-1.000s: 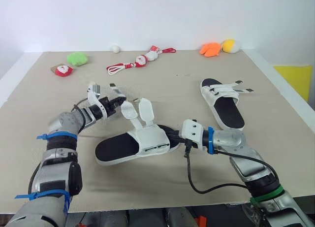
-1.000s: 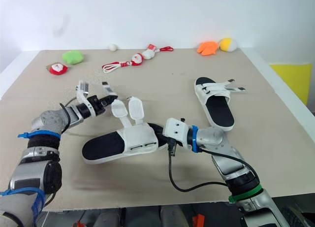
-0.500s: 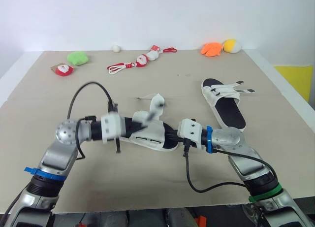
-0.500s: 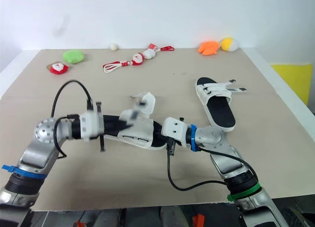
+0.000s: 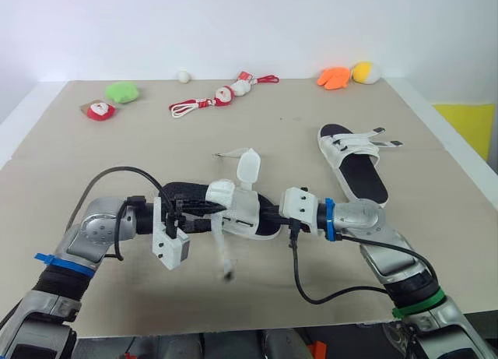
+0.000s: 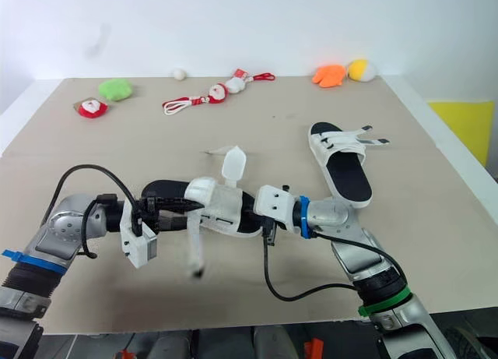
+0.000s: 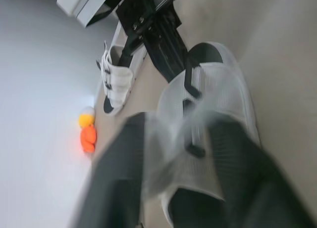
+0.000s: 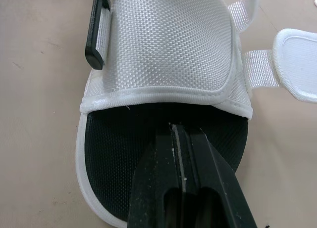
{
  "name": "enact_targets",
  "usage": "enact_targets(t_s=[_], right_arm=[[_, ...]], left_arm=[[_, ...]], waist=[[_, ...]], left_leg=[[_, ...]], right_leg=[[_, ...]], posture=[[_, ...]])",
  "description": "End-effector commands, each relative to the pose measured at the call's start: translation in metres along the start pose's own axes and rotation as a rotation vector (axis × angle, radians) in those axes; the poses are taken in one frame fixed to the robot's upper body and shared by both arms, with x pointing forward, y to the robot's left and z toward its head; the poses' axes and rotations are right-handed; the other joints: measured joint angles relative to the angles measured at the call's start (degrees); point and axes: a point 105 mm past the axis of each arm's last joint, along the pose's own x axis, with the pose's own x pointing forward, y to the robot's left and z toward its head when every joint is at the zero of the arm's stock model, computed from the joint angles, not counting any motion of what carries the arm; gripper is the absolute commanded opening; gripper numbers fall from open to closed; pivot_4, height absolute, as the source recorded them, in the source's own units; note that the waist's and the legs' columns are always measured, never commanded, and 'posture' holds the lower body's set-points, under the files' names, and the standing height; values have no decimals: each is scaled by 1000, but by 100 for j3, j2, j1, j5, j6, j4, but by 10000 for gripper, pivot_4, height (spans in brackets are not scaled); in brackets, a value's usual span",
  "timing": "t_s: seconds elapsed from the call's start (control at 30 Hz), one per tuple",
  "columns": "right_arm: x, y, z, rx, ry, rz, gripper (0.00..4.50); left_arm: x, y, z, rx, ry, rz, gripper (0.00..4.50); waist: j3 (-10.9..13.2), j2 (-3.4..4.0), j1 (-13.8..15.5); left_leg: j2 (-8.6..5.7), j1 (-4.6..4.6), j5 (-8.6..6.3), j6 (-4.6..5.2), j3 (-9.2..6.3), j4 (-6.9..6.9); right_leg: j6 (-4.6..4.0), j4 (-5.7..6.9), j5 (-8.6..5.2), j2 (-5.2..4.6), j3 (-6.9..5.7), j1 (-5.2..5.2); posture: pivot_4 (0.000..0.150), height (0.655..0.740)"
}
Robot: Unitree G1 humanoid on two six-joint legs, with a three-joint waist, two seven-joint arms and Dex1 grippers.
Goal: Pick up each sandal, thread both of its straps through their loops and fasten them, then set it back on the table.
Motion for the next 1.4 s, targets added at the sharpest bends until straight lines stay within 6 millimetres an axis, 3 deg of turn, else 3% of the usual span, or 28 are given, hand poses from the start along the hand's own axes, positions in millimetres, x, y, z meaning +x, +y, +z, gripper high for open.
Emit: enact_targets(t_s=[0.03, 0.07, 0.1, 0.33, 0.47, 0.53, 0.63, 0.7, 0.97, 1.1, 1.2, 1.3, 1.4], right_arm=[[6, 13, -5, 11, 29, 48, 0], [6, 13, -6, 22, 39, 46, 0], [6, 13, -7, 32, 49, 43, 0], [8, 17, -13, 113, 91, 47, 0], [13, 17, -15, 122, 111, 44, 0], [14, 16, -14, 117, 111, 44, 0], [15, 15, -13, 113, 110, 43, 0], [16, 16, -12, 112, 106, 44, 0], [19, 15, -8, 108, 92, 35, 0], [19, 15, -7, 109, 88, 31, 0], [19, 16, -6, 112, 82, 29, 0], [19, 16, -6, 113, 79, 28, 0], [19, 16, -6, 112, 80, 26, 0]], left_arm=[[-8, -2, 9, -80, -5, 43, 38466], [-12, -5, 9, -142, 12, 52, 43978], [-16, -3, 10, -209, 26, 78, 44827], [-44, -8, 1, -1015, 134, 175, 44827], [-52, -13, 21, -1612, 18, 73, 44827], [-52, -8, 30, -1742, -31, 29, 44827], [-46, -5, 38, -1841, -79, -17, 44827], [-37, -15, 41, -1869, -40, -80, 44827], [-15, -47, 41, -1828, 119, -224, 44827], [-11, -45, 34, -1788, 128, -201, 44827], [-8, -36, 29, -1757, 96, -165, 36996], [-7, -27, 31, -1730, 29, -163, 22061], [-7, -17, 34, -1720, -38, -162, 10977]], waist=[[0, 1, -15], [0, 1, -13], [0, 0, -20], [1, 0, -15], [2, -1, -23], [2, -1, -38], [2, -1, -43], [1, -1, -49], [0, -3, -105], [0, -4, -106], [0, -4, -107], [0, -3, -111], [0, -4, -112]], left_leg=[[3, 0, -2, 2, 0, -1], [4, 0, -4, 6, 1, -1], [4, 0, -5, 7, 0, -1], [12, 8, -5, 9, -1, 0], [24, 9, -6, 8, -1, 0], [27, 10, -7, 8, -1, 0], [31, 12, -8, 7, 0, 0], [34, 13, -8, 7, 0, 0], [53, 20, -12, 0, 1, -1], [75, 22, -17, -9, 1, -1], [81, 22, -19, -11, 1, -1], [84, 22, -22, -16, 2, -1], [87, 21, -23, -17, 2, -1]], right_leg=[[0, 0, -1, 2, 0, -2], [3, 3, -4, 2, 0, -1], [4, 4, -4, 2, -2, -1], [-5, 13, -11, 4, -9, -1], [-11, 14, -14, 5, -22, -3], [-12, 13, -14, 6, -26, -7], [-12, 13, -15, 10, -28, -10], [-13, 13, -14, 13, -28, -12], [-21, 13, -9, 36, -27, -10], [-23, 13, -9, 60, -26, -12], [-23, 13, -9, 67, -26, -14], [-24, 13, -9, 70, -25, -15], [-25, 13, -10, 74, -25, -17]], posture=[[1500, 7400], [1500, 7400], [1500, 7400], [1500, 7400], [1500, 7400], [1500, 7400], [1500, 7400], [1500, 7400], [1500, 7400], [1500, 7400], [1500, 7400], [1500, 7400], [1500, 7400]])
